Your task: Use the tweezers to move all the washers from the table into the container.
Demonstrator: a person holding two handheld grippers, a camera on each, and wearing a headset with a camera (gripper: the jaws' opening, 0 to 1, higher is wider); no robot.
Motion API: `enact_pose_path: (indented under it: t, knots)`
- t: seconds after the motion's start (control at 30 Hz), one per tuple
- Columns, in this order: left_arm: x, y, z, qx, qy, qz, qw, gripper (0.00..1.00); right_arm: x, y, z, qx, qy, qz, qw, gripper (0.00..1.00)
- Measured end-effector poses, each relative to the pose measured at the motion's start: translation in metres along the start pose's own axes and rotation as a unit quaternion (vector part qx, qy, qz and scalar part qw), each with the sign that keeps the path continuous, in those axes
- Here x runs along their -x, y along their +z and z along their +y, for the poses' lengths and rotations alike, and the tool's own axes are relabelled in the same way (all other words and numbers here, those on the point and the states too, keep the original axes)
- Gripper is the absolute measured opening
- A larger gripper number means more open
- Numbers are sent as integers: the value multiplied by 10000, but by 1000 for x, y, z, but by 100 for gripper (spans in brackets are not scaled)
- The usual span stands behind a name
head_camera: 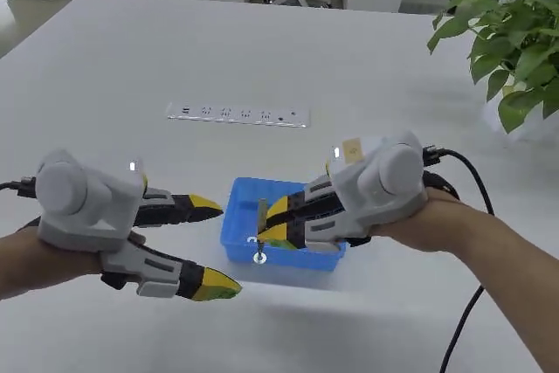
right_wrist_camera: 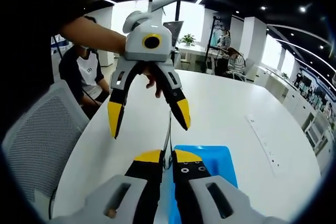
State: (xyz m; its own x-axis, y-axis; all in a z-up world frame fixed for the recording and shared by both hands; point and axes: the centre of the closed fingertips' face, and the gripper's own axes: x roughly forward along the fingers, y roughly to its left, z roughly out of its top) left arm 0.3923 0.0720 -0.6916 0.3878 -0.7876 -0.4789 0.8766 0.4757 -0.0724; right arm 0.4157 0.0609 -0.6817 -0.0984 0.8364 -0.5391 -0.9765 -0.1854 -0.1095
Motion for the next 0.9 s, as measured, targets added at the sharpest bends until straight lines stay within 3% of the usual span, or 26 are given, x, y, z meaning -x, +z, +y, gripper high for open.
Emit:
enact_pose_path:
  t: [0.3,0.9]
  knots:
    - [5,2,0,99,96,-115,9998,80,12,5,-20,46,-151,-62,9999,8]
    - [11,5,6,266,284,-286,9988,93,19,-21,-53,78,-255,109,9996,8]
